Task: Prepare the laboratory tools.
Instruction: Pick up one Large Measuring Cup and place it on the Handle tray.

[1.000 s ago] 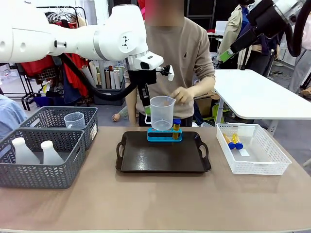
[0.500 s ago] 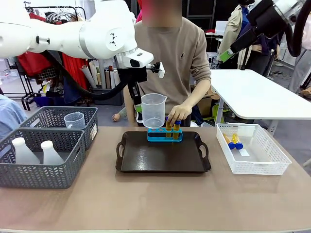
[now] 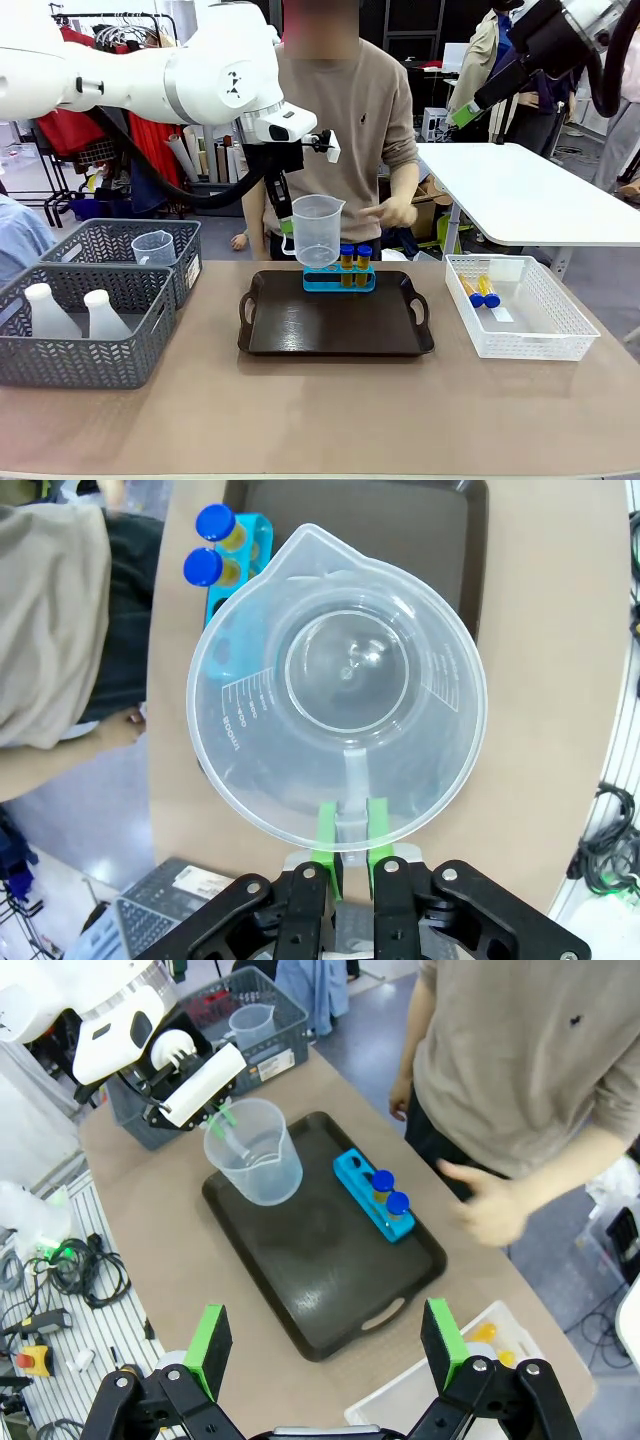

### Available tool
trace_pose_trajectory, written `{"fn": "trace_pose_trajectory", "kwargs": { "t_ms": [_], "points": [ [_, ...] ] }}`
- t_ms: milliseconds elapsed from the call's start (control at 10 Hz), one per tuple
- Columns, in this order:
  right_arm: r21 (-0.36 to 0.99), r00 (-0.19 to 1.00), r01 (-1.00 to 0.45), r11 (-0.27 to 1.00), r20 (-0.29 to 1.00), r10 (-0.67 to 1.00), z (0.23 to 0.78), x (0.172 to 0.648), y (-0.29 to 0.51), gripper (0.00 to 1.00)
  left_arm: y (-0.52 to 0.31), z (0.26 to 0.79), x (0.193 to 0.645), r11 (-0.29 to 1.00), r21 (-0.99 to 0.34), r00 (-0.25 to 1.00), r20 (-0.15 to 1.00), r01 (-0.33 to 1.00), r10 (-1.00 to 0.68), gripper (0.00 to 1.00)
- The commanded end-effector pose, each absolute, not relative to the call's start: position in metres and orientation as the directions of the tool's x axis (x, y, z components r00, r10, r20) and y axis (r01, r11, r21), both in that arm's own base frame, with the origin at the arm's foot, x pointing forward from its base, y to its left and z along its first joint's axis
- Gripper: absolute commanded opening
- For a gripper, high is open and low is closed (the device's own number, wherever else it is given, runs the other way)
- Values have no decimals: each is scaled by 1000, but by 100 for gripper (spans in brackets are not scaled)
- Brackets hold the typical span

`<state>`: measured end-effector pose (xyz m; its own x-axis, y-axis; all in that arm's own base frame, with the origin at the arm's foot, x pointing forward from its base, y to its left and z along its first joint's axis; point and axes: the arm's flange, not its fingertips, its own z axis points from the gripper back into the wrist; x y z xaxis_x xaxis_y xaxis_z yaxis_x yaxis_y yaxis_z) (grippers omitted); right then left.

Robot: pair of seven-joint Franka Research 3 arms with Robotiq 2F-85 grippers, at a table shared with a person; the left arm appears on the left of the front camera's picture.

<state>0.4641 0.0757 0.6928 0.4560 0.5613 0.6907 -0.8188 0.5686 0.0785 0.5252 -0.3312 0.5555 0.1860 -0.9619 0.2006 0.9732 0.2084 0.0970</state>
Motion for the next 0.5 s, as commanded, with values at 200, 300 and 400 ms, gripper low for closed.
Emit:
{"fn": "trace_pose_trajectory", "kwargs": {
  "t_ms": [200,300,400],
  "points": [
    [82,453,-823,562,693,561,694,463,75,100,-355,547,538,164,83,145,192,983,-971,0],
    [82,453,-823,562,693,561,694,463,75,100,-372,539,547,139,93,120,183,986,-976,0],
    [82,453,-823,562,693,561,694,463,75,100,-384,533,552,144,105,125,169,984,-978,0]
  ]
}}
